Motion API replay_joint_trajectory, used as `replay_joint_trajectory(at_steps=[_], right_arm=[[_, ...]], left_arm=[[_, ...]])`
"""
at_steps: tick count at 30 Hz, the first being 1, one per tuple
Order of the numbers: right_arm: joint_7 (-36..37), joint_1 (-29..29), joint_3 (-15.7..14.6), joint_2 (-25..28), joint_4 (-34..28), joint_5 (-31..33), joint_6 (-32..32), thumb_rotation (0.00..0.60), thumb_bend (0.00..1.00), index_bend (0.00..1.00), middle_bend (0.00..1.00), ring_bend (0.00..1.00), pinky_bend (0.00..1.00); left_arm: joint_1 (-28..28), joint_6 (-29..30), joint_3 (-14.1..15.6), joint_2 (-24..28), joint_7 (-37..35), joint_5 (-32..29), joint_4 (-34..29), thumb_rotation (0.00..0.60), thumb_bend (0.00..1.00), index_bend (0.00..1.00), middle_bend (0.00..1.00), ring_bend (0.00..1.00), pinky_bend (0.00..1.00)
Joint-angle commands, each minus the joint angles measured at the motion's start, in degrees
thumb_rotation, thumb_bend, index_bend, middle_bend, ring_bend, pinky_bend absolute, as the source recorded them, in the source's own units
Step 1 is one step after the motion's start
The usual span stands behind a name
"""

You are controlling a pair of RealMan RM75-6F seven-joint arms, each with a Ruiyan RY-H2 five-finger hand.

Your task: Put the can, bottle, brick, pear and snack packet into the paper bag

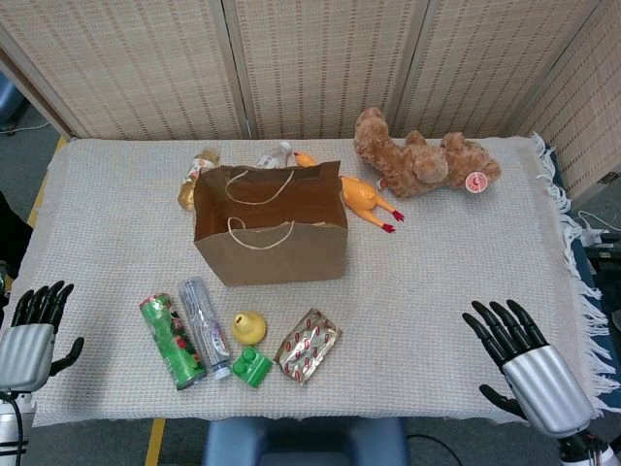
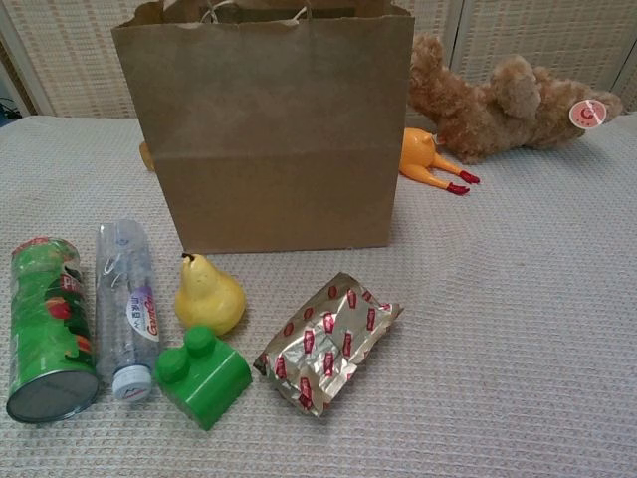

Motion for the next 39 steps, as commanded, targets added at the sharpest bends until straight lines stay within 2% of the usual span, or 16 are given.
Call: replay_joint_trajectory(at_steps=[1, 10, 17, 19, 22, 28, 32, 35, 39], right_arm=[[0.13, 0.13, 0.11, -0.05, 0.15, 0.55, -0.39, 0.600, 0.02, 0.00, 0.00, 0.00, 0.00], [0.62, 0.06, -0.05, -0.03, 0.20, 0.28, -0.39, 0.600, 0.02, 0.00, 0.00, 0.00, 0.00], [1.08, 0.03, -0.12, 0.07, 0.27, 0.07, -0.36, 0.600, 0.02, 0.00, 0.00, 0.00, 0.00], [1.08, 0.10, -0.07, 0.07, 0.26, 0.21, -0.52, 0.600, 0.02, 0.00, 0.00, 0.00, 0.00], [1.28, 0.28, 0.00, 0.12, 0.03, 0.09, -0.66, 0.600, 0.02, 0.00, 0.00, 0.00, 0.00], [1.12, 0.55, -0.03, 0.24, -0.34, -0.27, -1.18, 0.600, 0.02, 0.00, 0.00, 0.00, 0.00], [0.73, 0.65, -0.14, 0.19, -0.59, -0.44, -1.62, 0.600, 0.02, 0.00, 0.00, 0.00, 0.00], [0.74, 0.77, -0.25, 0.26, -0.84, -0.60, -1.95, 0.600, 0.02, 0.00, 0.00, 0.00, 0.00], [0.68, 0.91, -0.26, 0.30, -1.11, -0.29, -2.42, 0.600, 0.02, 0.00, 0.00, 0.00, 0.00]], left_arm=[[0.08, 0.01, 0.15, 0.11, 0.25, 0.03, -0.24, 0.600, 0.34, 0.00, 0.00, 0.00, 0.00], [0.35, -1.72, 1.05, 0.26, 1.07, -1.47, -3.61, 0.600, 0.33, 0.00, 0.00, 0.00, 0.00], [0.87, -6.88, 1.31, 3.77, -1.98, -9.01, -15.57, 0.600, 0.34, 0.00, 0.00, 0.00, 0.00], [0.36, -8.72, 1.64, 5.40, -3.50, -8.93, -17.78, 0.600, 0.34, 0.00, 0.00, 0.00, 0.00], [-1.02, -9.67, 3.05, 6.68, -6.09, -1.17, -14.51, 0.600, 0.34, 0.00, 0.00, 0.00, 0.00], [-5.77, -11.47, 7.03, 6.49, -9.96, 15.66, -2.75, 0.600, 0.35, 0.00, 0.00, 0.00, 0.00], [-9.11, -12.55, 8.56, 6.03, -5.53, 23.14, 5.44, 0.600, 0.35, 0.00, 0.00, 0.00, 0.00], [-10.69, -12.47, 9.20, 5.65, -3.24, 26.40, 9.44, 0.600, 0.35, 0.00, 0.00, 0.00, 0.00], [-12.71, -9.29, 9.92, 4.35, -1.19, 32.11, 15.33, 0.600, 0.35, 0.00, 0.00, 0.00, 0.00]])
